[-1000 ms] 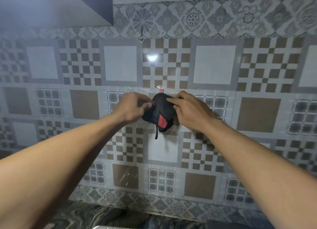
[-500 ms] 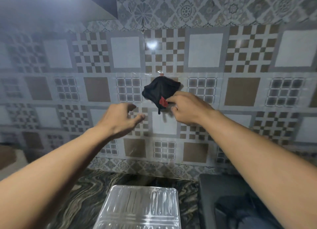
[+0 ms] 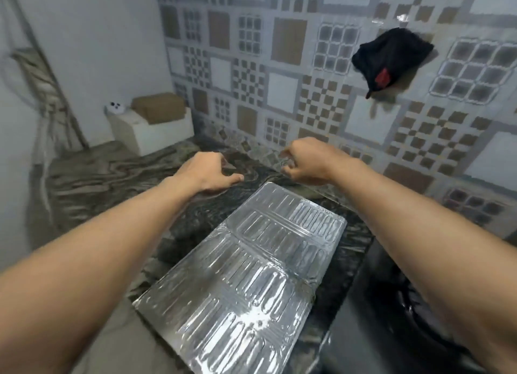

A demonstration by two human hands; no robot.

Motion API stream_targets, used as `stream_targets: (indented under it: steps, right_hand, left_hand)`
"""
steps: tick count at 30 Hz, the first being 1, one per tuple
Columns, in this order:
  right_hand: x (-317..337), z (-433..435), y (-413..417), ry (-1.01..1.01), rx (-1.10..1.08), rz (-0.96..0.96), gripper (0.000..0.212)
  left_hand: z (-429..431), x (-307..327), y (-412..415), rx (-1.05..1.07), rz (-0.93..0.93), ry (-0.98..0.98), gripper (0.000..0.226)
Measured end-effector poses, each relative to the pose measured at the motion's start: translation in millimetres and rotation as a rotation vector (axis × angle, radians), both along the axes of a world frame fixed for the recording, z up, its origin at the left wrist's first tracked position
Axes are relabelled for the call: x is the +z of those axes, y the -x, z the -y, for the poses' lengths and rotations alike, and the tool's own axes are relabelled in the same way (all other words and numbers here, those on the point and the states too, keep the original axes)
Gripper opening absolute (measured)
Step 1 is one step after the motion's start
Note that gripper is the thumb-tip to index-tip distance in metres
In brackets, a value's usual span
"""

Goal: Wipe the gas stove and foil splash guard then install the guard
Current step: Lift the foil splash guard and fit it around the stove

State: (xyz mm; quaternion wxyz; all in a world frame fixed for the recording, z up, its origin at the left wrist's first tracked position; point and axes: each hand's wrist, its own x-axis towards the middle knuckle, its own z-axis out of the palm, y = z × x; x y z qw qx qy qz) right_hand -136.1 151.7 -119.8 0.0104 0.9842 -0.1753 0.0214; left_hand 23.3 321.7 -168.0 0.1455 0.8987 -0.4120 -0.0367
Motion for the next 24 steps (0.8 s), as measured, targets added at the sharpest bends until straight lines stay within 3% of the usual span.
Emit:
stream_targets:
  steps: [8,13,18,24]
  right_hand:
    - [-85,-37,-33,-0.086,0.218,-0.220,0.050]
    - [-143,-46,-58,-0.149,0.259,-0.358,0.065]
    - [-189,-35,-93,-0.208,0.270,-0.444,0.067]
    - [-233,-27,-133,-0.227,0.320,-0.506,0.078]
  left_hand:
    - [-83,-87,33,0.248,-0.180,-0.109,0.067]
    - [-100,-137,45,0.312,-0.224,-0.227,0.075]
    - [-96,-184,50,0.342,-0.309,-0.274,0.089]
    - [-93,-215,47,0.457,-0.249,-0.352,0.109]
